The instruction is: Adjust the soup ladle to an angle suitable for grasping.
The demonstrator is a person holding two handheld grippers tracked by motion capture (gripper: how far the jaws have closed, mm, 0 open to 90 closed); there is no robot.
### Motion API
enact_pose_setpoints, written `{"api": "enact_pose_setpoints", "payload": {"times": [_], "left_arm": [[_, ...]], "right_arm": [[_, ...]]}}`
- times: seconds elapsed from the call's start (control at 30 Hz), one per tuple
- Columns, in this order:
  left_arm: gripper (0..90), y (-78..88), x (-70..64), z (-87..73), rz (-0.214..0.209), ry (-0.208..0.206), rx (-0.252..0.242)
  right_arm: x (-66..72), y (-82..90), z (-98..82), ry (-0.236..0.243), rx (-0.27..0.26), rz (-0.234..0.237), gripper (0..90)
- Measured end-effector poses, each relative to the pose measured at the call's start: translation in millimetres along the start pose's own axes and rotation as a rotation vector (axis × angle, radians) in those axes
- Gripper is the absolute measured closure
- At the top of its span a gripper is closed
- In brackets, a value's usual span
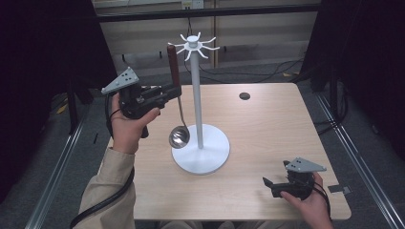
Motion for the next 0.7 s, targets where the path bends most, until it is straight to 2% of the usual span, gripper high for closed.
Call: {"api": "enact_pose_setpoints", "payload": {"times": [0.2,0.27,0.37,0.47,0.6,0.7], "left_arm": [[72.2,0.1,1.0,0.4,0.002,0.005,0.002],[73.2,0.6,-0.1,2.6,0.012,-0.022,0.020],[74.0,-0.8,-0.4,4.2,-0.011,0.000,0.022],[74.1,-0.9,-0.9,5.7,0.005,-0.013,0.031],[74.3,-0.7,-4.3,4.7,-0.018,-0.015,0.043],[74.3,0.3,-8.2,3.8,-0.020,-0.043,0.049]], "right_arm": [[-0.6,0.1,-0.2,0.000,0.001,-0.001,3.3],[-0.2,-0.3,0.0,0.000,0.000,0.000,3.2],[0.1,-0.5,0.1,-0.001,0.002,0.001,3.3],[0.2,-0.6,0.2,0.000,0.001,0.001,3.2],[-0.4,-0.7,-0.2,-0.003,0.004,0.002,3.2],[-0.1,-1.0,0.2,0.000,0.003,0.001,3.3]]}}
Point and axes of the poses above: each handheld gripper's, and its own axes: y roughly backward along the jaws, z roughly out of its top, x roughly to its left, the point moved 1 cm from there along -y, roughly forward along the jaws, and after that the axes turned 5 degrees about y, right-handed, at the moved point
